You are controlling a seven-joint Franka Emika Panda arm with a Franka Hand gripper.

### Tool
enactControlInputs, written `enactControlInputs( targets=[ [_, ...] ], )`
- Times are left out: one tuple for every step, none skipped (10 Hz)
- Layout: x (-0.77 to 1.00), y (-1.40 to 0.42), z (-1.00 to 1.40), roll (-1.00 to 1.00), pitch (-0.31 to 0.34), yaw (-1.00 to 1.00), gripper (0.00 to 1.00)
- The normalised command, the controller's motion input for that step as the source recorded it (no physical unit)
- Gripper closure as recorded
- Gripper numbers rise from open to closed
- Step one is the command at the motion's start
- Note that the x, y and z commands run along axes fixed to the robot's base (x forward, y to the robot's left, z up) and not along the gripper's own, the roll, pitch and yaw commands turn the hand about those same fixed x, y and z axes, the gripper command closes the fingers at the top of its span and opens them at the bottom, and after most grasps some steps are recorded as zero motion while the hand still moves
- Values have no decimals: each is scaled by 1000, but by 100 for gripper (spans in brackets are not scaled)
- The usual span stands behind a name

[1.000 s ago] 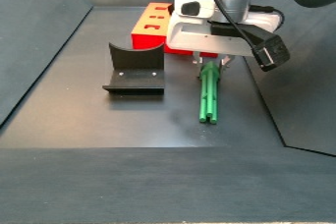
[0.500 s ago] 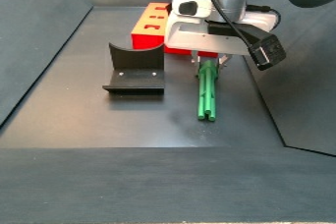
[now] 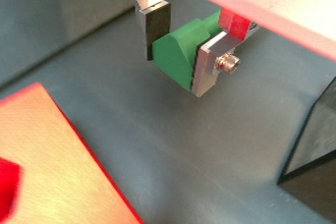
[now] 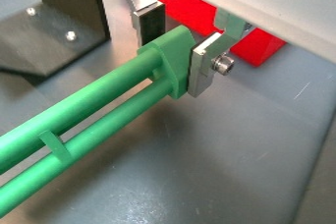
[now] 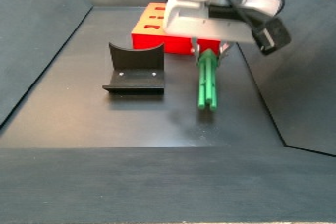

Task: Pick up the 3 prong object. Move up. Place the 3 prong object on the fixture. Regrasp the 3 prong object. Move to above the board. Insert the 3 prong object.
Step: Move up, then place the 3 prong object on the fixture.

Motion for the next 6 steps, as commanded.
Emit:
enactControlInputs(
  targets=[
    [-34, -2, 345, -27, 17, -30, 100],
    [-26, -2, 244, -34, 21, -25, 100],
    [0, 0, 1000, 0, 0, 0, 100],
    [4, 1, 1000, -3, -3, 5, 100],
    [-11, -3, 1000, -12, 25, 7, 100],
    [-15, -5, 1000, -20, 26, 10, 100]
  ],
)
